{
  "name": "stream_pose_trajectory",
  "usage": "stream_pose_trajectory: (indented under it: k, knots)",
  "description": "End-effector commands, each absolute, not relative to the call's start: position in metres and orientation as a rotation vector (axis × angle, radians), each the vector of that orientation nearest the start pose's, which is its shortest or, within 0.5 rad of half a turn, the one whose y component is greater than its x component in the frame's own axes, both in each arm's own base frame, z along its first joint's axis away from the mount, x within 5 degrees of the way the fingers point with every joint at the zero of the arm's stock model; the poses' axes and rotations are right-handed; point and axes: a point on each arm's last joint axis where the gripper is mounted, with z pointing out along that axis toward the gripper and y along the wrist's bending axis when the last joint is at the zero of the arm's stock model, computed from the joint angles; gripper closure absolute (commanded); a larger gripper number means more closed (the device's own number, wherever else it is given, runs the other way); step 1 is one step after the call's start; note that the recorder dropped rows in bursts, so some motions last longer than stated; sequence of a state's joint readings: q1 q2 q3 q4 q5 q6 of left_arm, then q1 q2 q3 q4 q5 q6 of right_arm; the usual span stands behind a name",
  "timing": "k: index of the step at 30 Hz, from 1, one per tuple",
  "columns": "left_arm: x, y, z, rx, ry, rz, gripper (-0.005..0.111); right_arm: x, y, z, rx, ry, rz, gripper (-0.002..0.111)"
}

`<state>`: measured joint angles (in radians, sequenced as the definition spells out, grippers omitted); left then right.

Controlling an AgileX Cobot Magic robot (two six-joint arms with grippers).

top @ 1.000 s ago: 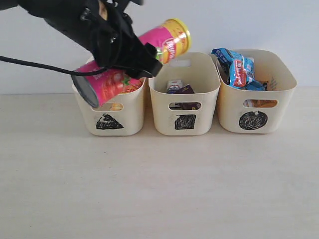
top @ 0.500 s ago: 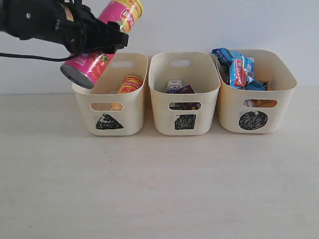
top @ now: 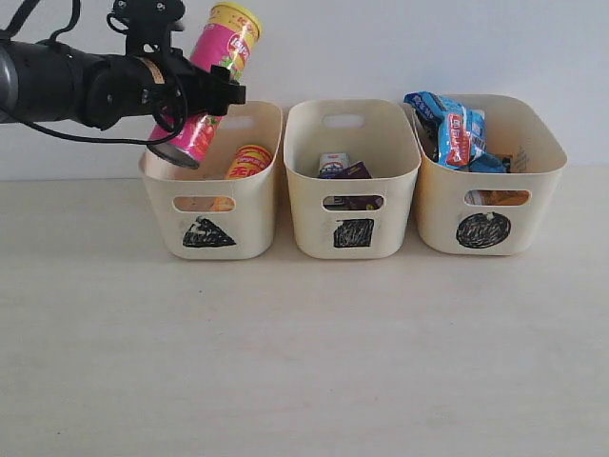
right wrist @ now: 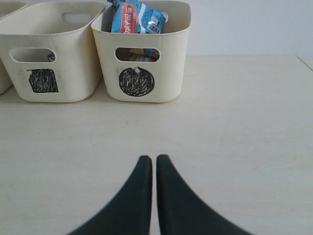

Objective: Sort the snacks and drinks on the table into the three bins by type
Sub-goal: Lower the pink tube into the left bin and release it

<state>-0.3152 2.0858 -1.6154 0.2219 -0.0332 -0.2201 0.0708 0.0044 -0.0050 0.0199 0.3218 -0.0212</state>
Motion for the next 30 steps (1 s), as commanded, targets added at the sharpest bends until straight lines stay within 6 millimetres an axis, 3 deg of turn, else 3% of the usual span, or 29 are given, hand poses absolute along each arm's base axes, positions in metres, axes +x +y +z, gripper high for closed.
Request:
stream_pose_trajectory:
  k: [1, 12, 14, 22, 30]
  knots:
    - [0.489, -0.155, 0.242, 0.285, 1.874, -0.227, 0.103, 0.054, 0.004, 0.185, -0.07, 1.793, 0.05, 0.108]
    - [0.501, -0.15, 0.211, 0.275, 1.958, -0.198, 0.101, 0.054, 0.005, 0.185, -0.058, 1.793, 0.069, 0.108]
    - [0.502, -0.149, 0.205, 0.274, 1.975, -0.194, 0.094, 0.054, 0.005, 0.185, -0.058, 1.793, 0.069, 0.108]
    - [0.503, -0.148, 0.203, 0.274, 1.974, -0.194, 0.047, 0.054, 0.005, 0.185, -0.058, 1.793, 0.069, 0.108]
    - [0.503, -0.148, 0.202, 0.274, 1.981, -0.192, 0.03, 0.054, 0.005, 0.184, -0.059, 1.812, 0.069, 0.108]
